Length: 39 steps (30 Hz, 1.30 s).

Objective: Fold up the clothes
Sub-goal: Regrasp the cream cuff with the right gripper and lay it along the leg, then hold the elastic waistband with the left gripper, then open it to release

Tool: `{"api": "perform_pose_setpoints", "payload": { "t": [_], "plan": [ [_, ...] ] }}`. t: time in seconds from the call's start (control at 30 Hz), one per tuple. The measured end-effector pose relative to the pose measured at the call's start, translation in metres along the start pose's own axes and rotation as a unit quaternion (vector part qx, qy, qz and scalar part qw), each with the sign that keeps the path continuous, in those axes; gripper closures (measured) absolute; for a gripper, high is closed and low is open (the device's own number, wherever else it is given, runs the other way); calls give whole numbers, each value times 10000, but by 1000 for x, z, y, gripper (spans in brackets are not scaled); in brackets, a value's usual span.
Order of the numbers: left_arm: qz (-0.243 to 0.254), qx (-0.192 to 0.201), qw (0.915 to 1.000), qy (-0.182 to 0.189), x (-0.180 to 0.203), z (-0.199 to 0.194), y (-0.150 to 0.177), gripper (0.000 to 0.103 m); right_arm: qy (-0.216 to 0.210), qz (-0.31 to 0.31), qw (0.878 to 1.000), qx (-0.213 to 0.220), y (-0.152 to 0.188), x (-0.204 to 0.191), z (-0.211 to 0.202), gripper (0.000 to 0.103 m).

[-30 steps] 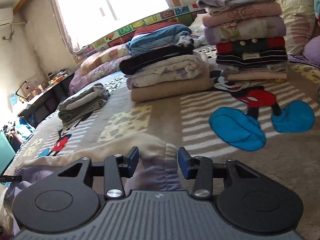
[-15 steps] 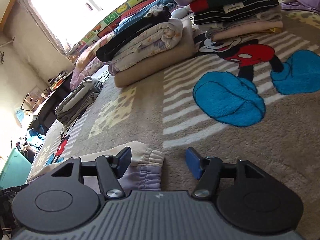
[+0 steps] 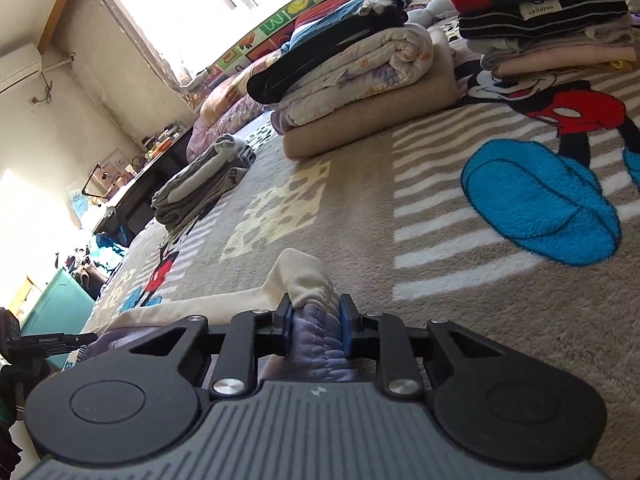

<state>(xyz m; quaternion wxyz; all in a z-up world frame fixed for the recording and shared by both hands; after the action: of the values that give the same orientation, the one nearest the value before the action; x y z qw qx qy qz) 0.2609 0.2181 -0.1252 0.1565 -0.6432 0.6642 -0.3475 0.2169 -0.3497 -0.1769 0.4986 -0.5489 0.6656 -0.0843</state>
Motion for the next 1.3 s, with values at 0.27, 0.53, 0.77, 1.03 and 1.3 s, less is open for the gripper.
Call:
{"api": "perform_pose_setpoints", "payload": {
  "t": [0.27, 0.53, 0.77, 1.03, 1.3],
  "plan": [
    [196, 734, 9963, 400, 18, -16, -59, 86, 68, -17, 9977, 681, -43, 0, -20, 82],
    [-556, 542, 9953, 576, 13, 41, -107, 86, 363, 159, 9979, 517, -77, 23, 9, 82],
    [-635, 313, 9974, -161, 4, 74, -94, 77, 403, 794, 9956, 285, -53, 61, 55, 65],
    [-214, 233, 9995, 83, 13, 67, -75, 58, 60, 823, 9947, 615, -44, 68, 50, 65],
    [-802, 384, 9960, -104, 2, 83, -75, 98, 525, 675, 9934, 760, -42, 65, 53, 79]
  ]
}}
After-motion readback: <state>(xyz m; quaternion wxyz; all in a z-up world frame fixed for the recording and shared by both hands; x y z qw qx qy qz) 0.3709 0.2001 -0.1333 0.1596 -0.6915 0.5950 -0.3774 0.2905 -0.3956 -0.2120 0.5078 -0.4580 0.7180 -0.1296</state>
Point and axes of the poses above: each gripper's, at about its wrist camera, not at the fingertips, and z roughly the way its jaws point, x to its right, y to its underside, the point moved 3 cm from there along z, roughly the way its jaws point, and after that the axes turned 3 degrees about y, right-handed, at the moved point
